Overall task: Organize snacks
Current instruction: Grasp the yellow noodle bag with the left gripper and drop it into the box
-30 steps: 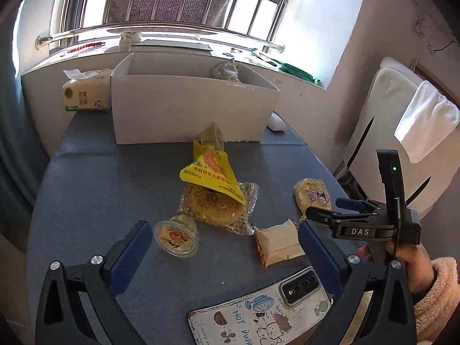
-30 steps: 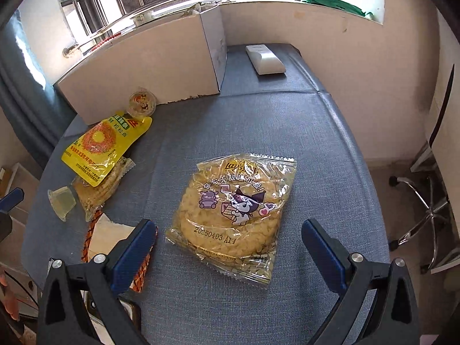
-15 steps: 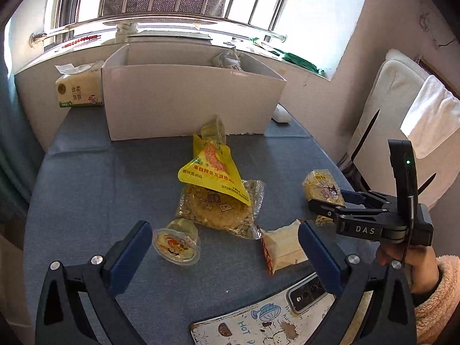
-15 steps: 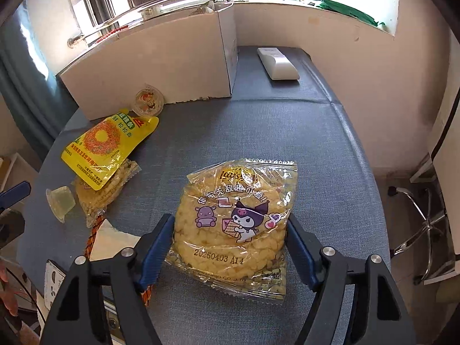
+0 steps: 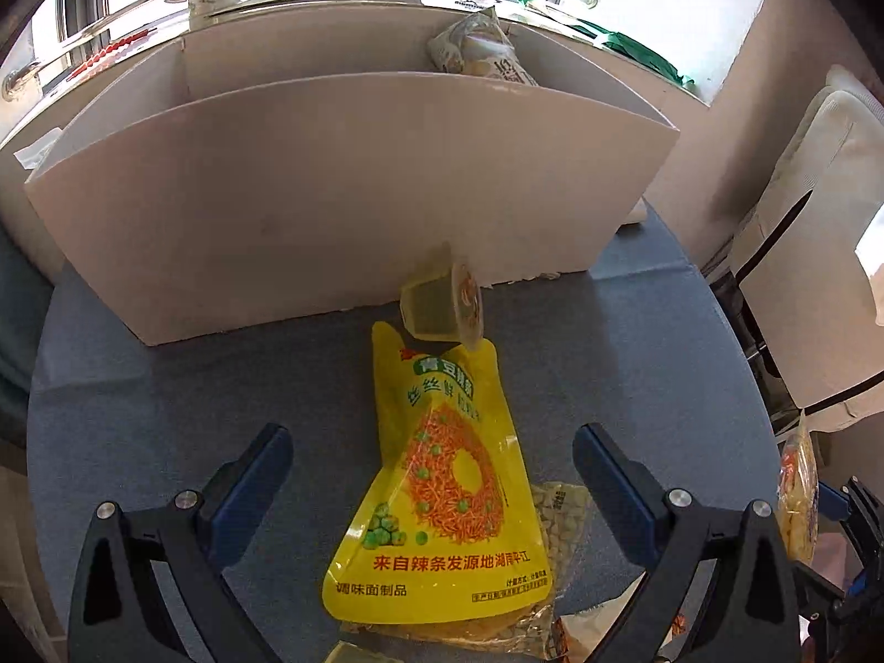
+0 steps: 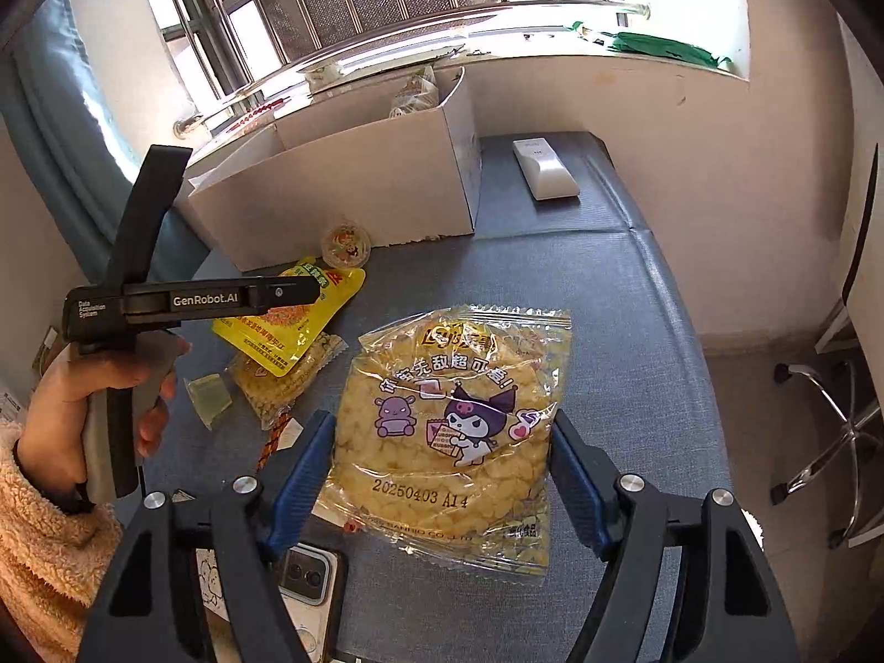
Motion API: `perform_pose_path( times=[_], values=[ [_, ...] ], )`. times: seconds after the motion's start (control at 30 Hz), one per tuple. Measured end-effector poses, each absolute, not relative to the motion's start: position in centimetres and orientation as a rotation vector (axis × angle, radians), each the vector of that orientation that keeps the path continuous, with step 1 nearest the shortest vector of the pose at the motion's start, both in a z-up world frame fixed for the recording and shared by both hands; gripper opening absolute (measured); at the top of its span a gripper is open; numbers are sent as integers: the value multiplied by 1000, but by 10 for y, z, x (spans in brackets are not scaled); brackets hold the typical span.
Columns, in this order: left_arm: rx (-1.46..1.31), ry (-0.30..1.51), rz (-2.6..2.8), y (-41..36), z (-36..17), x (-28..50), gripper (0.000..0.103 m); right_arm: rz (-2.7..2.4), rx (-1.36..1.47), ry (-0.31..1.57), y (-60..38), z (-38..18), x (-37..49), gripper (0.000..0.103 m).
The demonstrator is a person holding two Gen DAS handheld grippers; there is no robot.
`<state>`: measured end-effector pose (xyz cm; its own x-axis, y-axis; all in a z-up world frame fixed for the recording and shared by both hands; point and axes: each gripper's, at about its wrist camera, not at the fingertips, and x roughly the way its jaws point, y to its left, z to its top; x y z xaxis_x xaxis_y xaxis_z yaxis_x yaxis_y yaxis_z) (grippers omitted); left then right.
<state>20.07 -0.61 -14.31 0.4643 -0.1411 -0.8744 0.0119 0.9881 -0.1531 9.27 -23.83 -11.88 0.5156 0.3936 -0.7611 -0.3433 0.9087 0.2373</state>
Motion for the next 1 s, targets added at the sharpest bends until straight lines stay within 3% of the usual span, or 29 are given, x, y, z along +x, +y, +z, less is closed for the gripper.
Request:
perform_pose_path(
  times=[0.03, 0.1, 0.17, 0.27, 0.7, 1.0],
  values=[
    [-114, 1097, -82, -6, -147, 204, 102, 441, 68, 932, -240, -119, 93, 79],
    [-132, 1107, -122, -3, -154, 208, 92, 447, 87, 942, -244, -121, 94, 79],
    [-133, 1094, -139, 1, -153, 206, 50, 443, 85, 945, -244, -123, 95, 79],
    [-164, 1049, -165, 11, -145, 196, 38, 448, 88, 948, -244, -123, 95, 79],
    [-255, 785, -147, 65, -78, 125, 31, 536, 52, 921, -208, -111, 106, 79],
    [-285, 564, -129, 100, 1, 153, 30, 599, -6, 757, -159, -40, 168, 79]
  ],
)
